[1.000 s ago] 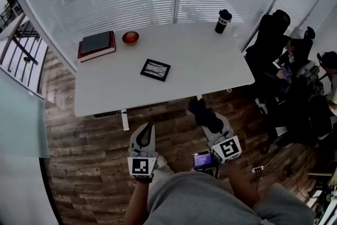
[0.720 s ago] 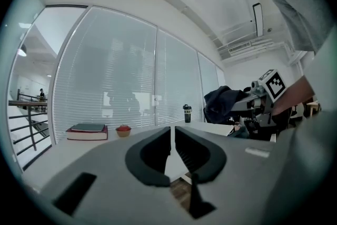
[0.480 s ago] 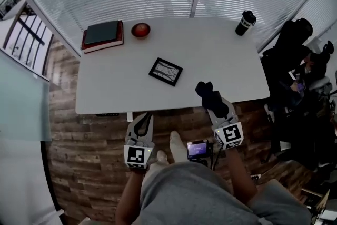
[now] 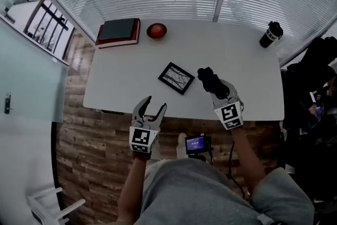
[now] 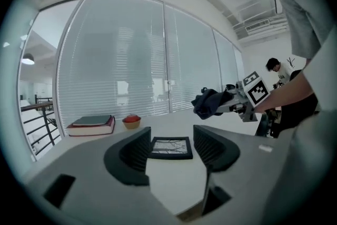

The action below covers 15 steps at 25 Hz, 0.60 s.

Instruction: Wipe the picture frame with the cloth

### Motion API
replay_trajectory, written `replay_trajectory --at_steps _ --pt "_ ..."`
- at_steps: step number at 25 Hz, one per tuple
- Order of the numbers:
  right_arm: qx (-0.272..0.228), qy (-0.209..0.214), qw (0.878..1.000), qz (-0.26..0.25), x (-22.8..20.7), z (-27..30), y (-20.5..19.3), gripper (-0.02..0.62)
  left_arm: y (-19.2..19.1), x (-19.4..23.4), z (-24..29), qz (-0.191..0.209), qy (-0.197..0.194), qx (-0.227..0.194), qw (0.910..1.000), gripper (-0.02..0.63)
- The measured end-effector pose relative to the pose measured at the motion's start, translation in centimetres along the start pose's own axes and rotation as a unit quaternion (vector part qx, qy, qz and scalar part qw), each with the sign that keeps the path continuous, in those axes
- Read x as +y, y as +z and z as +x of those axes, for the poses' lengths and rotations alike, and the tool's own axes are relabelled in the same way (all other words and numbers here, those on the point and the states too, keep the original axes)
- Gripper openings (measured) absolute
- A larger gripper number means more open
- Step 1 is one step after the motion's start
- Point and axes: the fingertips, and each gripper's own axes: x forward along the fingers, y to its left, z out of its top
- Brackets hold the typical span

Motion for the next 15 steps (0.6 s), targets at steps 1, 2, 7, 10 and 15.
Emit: replay_trajectory --at_steps 1,2,7,10,15 --pt "0.006 0.001 1.0 -0.024 -0.3 1.0 -0.2 0.109 -0.6 0.2 0.6 -0.006 -0.003 0.009 0.9999 0.269" --pt "0.013 0.002 0.999 -0.051 -0.5 2.0 -0.5 0.109 -1.1 0.3 1.2 -0.012 -0.007 0.017 0.9998 0.297" --pt "0.053 0.035 0.982 -0.177 0.7 6.0 -2.4 0.11 -4.8 0.1 4.6 -0.026 -0.038 0.065 0.9968 0.408" --pt "0.078 0.05 0.972 -0.218 1.2 7.4 -3.4 0.11 -6.4 0.2 7.2 -0.029 -0.054 0.088 0.9943 0.444" --pt "0.121 0.057 0.941 -0.309 2.3 9.6 -4.1 0.112 -8.0 0.9 11.8 -0.007 -0.095 0.099 0.9906 0.555"
